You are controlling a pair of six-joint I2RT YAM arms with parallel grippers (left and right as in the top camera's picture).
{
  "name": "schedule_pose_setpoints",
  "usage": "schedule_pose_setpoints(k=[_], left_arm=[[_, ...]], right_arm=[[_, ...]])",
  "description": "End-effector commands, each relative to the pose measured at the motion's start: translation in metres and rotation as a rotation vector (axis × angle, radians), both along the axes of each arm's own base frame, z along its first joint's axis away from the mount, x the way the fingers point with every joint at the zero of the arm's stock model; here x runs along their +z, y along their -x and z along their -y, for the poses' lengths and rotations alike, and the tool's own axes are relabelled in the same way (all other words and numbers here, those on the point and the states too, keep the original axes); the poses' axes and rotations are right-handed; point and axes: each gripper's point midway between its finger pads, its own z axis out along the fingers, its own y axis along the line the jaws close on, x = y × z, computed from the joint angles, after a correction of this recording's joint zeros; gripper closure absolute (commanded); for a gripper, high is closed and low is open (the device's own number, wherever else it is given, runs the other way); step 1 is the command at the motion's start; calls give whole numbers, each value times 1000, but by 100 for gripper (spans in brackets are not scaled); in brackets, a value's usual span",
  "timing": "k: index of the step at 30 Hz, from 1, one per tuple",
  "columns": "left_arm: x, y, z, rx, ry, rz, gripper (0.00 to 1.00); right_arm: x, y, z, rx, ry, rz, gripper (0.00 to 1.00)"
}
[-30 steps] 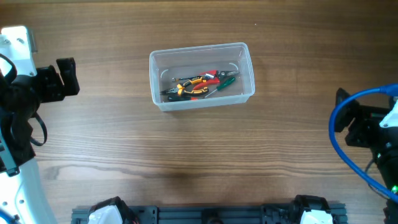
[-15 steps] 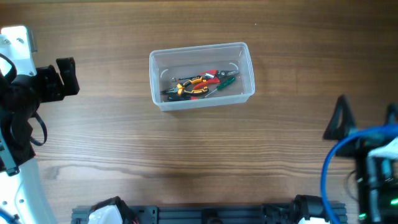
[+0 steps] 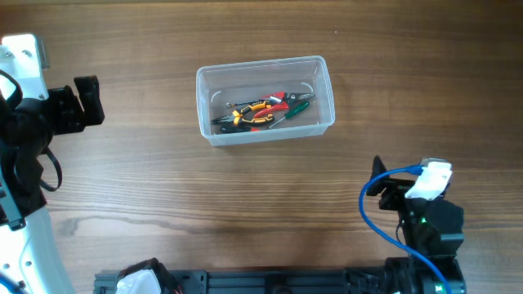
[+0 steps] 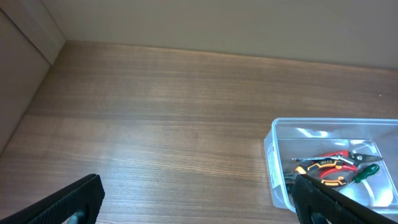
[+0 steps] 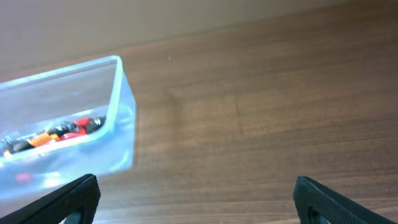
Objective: Pack container
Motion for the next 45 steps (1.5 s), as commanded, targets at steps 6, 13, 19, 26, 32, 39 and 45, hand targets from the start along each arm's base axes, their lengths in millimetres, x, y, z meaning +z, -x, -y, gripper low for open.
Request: schedule_pose_setpoints(k=[6,13,19,26,32,39,45], left_arm=[[0,0,2,-17,-11,2,0],[0,0,2,-17,-11,2,0],[0,0,2,-17,-11,2,0],[0,0,2,-17,-11,2,0],[4,5,6,-25,-17,18,0],[-52,44,85,-285,-82,210,0],[-156,68,142,-578,-27,518,0]], right_arm=[[-3,14,1,82,251,34,0],[-23,21,0,98,246,-32,0],[-51,22,-3,123,236,-96,0],[-51,22,-3,123,236,-96,0],[-51,22,-3,123,236,-96,0],[-51,22,-3,123,236,-96,0],[-51,22,-3,123,236,-96,0]])
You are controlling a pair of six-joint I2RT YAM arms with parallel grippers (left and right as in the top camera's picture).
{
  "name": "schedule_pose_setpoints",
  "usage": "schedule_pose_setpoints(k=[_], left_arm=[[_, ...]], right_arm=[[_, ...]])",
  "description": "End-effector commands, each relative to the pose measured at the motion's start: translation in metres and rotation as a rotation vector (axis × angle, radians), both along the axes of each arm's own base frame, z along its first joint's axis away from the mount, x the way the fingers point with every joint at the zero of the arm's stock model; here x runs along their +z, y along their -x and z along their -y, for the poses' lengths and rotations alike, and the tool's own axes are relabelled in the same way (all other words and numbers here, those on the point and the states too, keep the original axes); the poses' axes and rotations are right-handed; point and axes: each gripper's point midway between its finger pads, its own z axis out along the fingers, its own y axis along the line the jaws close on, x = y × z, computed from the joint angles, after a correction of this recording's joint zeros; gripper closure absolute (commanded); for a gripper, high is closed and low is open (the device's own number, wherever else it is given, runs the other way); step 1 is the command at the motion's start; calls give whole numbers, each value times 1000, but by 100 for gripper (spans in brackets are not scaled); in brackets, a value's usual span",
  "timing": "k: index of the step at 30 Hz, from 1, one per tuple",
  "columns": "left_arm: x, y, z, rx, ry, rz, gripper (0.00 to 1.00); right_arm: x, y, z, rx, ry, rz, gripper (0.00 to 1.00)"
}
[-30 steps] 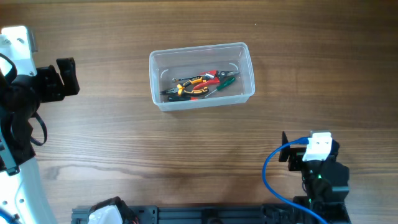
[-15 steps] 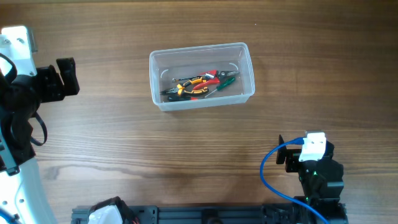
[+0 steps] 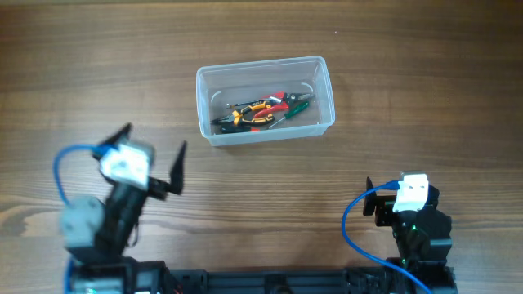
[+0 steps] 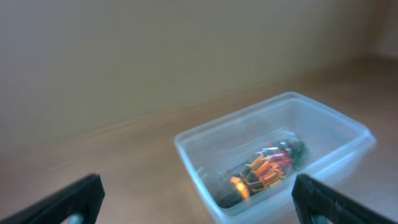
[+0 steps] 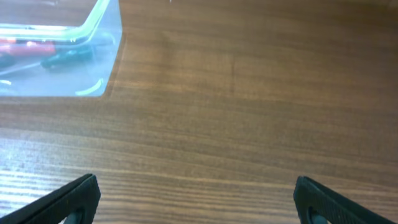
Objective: Pack container
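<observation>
A clear plastic container (image 3: 206,104) stands at the back middle of the wooden table. Inside it lie pliers with orange and red handles (image 3: 257,111) and a green-handled tool (image 3: 301,103). My left gripper (image 3: 152,149) is open at the front left, pointed at the container (image 4: 186,146), with the tools (image 4: 264,171) blurred ahead of it. My right gripper (image 3: 373,196) is open at the front right, holding nothing. It faces bare wood, with the container's corner (image 5: 106,62) at the upper left of the right wrist view.
Blue cables loop beside both wrists (image 3: 59,167) (image 3: 353,214). A black rail (image 3: 261,282) runs along the table's front edge. Bare wood lies between the container and both grippers.
My left arm was at the table's far left edge and is now at the front left, facing the container. My right arm sits a little nearer the front edge, tilted lower. The container has not moved.
</observation>
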Motion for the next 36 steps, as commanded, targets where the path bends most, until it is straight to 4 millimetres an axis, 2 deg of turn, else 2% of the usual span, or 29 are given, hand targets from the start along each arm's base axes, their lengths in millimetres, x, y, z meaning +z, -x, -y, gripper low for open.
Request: schedule_pose_setpoints(k=[1,4,7,9,12,14,16,19,36], left_arm=[[-84,15,25,-147,4,22,0],[-101,18,24,-146,-2,65,0],[-103,20,19,-110,-8,75,0],[-117,18,9,-49,-10,18,0],[-119,12,-11,71,-28,12,0],[-122,9,-32,198,-46,2,0],[-123,8,-40,245,-53,-2,0],[-123,9,-35,229,0,-13,0],[-123,9,-34,224,-2,-14,0]], right_arm=[[3,0,-3,17,4,11,0],[3,0,-3,17,4,11,0],[3,0,-3,17,4,11,0],[3,0,-3,17,4,11,0],[3,0,-3,17,4,11,0],[3,0,-3,17,4,11,0],[3,0,-3,17,4,11,0],[3,0,-3,17,4,11,0],[3,0,-3,18,4,11,0]])
